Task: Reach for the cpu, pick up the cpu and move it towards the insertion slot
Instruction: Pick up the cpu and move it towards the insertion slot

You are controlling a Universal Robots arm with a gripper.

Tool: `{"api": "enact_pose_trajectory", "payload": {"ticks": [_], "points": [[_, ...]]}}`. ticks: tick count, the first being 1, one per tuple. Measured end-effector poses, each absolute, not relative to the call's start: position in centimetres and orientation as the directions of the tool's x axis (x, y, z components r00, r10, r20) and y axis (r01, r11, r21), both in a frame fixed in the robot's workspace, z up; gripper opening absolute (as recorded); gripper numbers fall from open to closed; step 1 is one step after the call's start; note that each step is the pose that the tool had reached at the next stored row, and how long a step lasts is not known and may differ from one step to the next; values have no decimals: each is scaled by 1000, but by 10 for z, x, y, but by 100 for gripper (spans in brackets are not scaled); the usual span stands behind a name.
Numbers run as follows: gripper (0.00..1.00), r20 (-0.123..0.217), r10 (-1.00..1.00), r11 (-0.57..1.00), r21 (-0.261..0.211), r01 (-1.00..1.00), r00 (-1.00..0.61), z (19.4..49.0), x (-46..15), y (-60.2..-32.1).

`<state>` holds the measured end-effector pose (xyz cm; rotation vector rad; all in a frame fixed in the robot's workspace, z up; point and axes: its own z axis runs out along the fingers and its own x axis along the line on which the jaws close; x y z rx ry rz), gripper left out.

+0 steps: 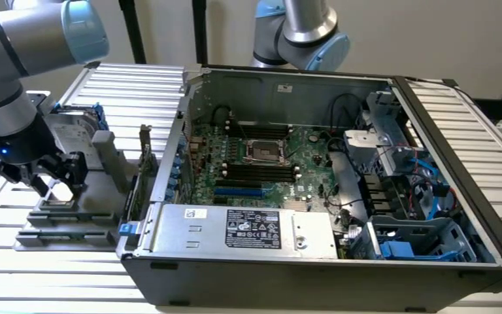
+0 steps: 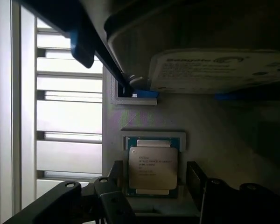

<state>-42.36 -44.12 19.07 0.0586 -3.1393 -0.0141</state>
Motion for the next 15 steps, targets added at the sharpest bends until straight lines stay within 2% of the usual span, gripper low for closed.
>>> {"api": "enact_pose_trajectory", "payload": {"ticks": [15], "points": [[65,2,-37,999,-6,-37,-999,189,-424,-437]]}}
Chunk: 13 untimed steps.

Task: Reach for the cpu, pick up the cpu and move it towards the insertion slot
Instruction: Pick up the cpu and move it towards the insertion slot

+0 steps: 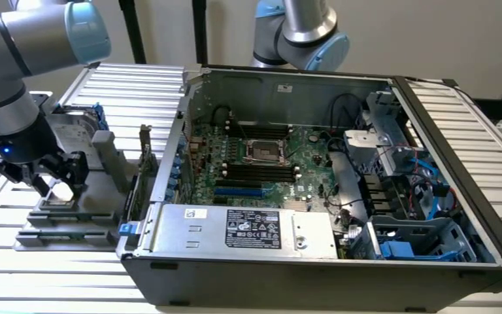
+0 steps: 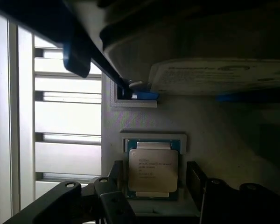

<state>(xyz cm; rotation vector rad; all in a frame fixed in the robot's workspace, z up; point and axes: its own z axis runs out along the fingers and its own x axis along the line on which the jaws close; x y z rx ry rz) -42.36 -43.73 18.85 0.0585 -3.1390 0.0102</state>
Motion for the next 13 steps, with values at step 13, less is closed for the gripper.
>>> {"api": "enact_pose_trajectory", "payload": {"ticks": [13], "points": [[65,5,-37,999,-10,-37,-999,187,-424,-436]]}}
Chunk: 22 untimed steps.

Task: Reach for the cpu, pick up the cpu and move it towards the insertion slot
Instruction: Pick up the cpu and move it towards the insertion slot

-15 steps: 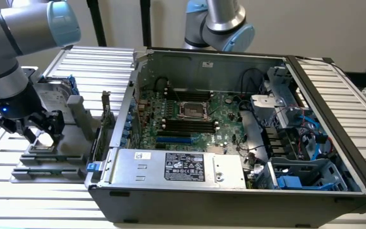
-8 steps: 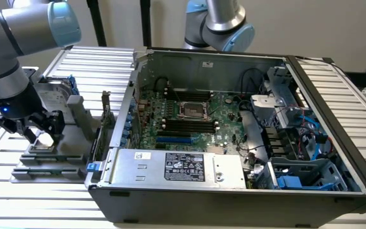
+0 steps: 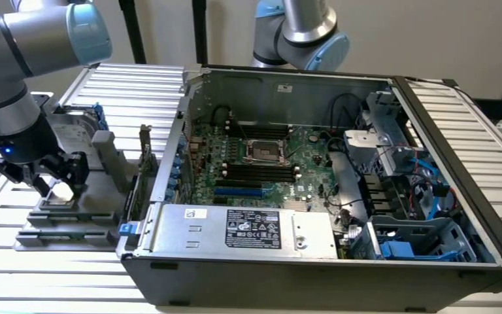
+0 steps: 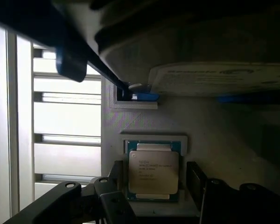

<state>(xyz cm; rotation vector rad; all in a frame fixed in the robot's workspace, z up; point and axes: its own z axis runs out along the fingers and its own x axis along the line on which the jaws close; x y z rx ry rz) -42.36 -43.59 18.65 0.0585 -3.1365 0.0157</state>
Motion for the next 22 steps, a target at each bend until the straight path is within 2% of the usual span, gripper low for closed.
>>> {"api": "enact_pose_trajectory", "payload": {"ticks": [9,11,12,22], "points": [[65,7,-37,999,-10,-37,-999,186,-424,-436],[64,7,-37,999,-10,-37,-999,186,-424,-436],[56,7,-37,999,-10,-37,-999,186,-424,-436],[55,7,-37,999,-10,-37,-999,186,-424,-436]]}}
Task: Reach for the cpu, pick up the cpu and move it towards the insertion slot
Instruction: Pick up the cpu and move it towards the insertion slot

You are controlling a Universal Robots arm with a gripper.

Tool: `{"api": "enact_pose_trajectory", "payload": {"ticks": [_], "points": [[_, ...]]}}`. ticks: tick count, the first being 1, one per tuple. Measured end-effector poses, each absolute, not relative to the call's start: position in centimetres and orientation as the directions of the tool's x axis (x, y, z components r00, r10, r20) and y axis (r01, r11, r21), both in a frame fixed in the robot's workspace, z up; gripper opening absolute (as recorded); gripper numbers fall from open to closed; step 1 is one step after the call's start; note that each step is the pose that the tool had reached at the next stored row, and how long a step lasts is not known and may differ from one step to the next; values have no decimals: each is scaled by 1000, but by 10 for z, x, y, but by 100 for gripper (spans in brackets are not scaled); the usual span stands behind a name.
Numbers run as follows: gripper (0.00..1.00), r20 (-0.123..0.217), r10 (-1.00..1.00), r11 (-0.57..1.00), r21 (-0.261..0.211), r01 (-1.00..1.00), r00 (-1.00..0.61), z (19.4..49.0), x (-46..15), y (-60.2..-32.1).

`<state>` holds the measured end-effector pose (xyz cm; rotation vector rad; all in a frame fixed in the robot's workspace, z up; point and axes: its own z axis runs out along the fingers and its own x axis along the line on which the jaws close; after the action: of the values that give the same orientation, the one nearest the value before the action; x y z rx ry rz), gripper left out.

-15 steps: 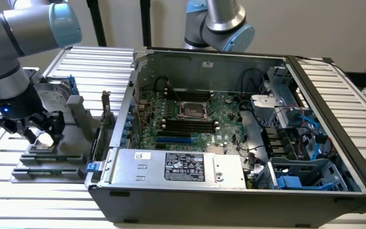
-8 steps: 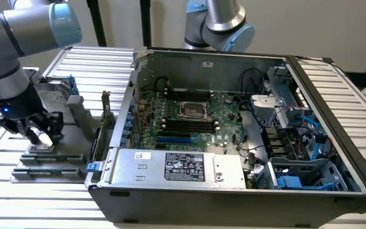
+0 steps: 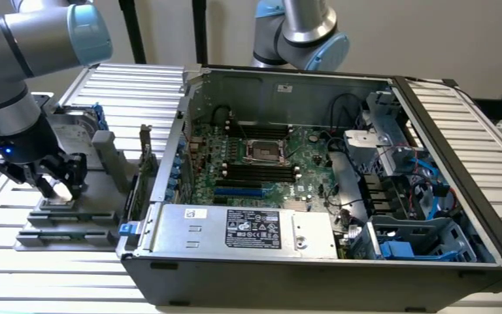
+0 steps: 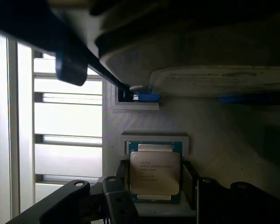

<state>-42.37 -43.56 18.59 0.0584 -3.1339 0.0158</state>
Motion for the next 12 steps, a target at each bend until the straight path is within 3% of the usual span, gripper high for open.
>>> {"api": "enact_pose_trajectory", "payload": {"ticks": [12], "points": [[55,7,-37,999,-10,-37,-999,223,-424,-436]]}}
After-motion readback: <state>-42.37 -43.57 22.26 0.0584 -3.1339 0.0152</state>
